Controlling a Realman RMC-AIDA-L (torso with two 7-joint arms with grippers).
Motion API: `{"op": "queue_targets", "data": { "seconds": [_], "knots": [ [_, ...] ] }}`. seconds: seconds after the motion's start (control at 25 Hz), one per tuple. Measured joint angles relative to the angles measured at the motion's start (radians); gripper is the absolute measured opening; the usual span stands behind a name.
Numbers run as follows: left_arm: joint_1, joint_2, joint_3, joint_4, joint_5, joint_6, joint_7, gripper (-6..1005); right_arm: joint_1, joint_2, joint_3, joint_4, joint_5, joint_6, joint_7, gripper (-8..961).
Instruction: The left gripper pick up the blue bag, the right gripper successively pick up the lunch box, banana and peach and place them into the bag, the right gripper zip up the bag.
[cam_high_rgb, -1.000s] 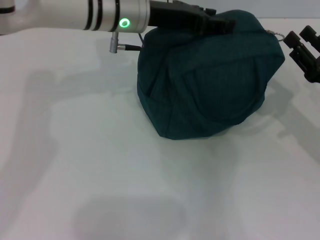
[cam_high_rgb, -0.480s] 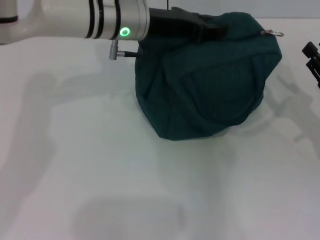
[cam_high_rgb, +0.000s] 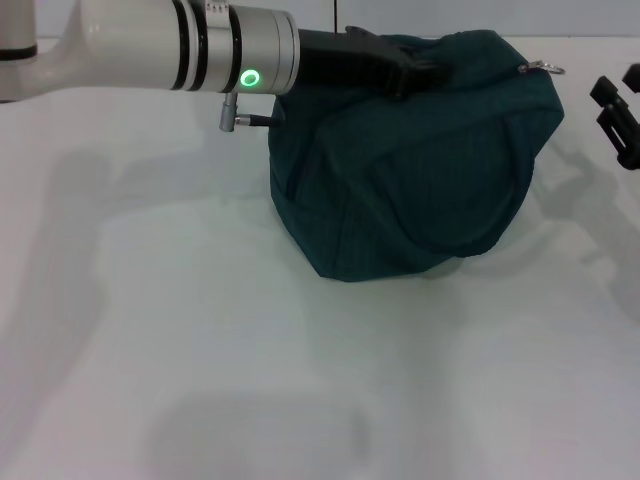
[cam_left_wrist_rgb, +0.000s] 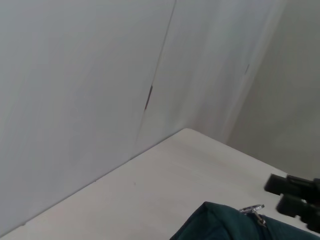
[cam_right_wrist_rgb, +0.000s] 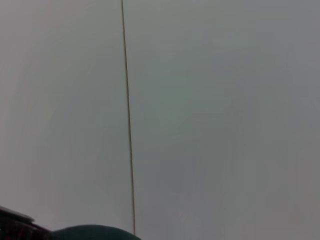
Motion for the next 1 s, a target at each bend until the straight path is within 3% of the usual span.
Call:
{"op": "queue_targets", "data": {
  "seconds": [0.32, 0.4, 0.6, 1.0],
  "knots": [
    [-0.003, 0.002, 0.0, -0.003, -0.004, 0.051, 0.004, 254, 0.058, 0.004, -0.009, -0.004, -0.017, 0.079, -0.032, 389],
    [-0.009, 0.002, 0.0, -0.001, -0.004, 0.057, 0.004, 70, 0.071, 0.007, -0.012, -0.013, -0.049, 0.101, -0.032, 389],
    [-0.011, 0.002, 0.0, -0.005, -0.006, 0.057, 0.004, 54, 0.063, 0.015, -0.007, -0.048, -0.098, 0.127, -0.032, 389],
    [-0.006, 0.003, 0.0, -0.007, -0.03, 0.06, 0.03, 52, 0.007, 0.011, 0.073, -0.046, -0.092, 0.095, -0.023, 389]
  ]
}}
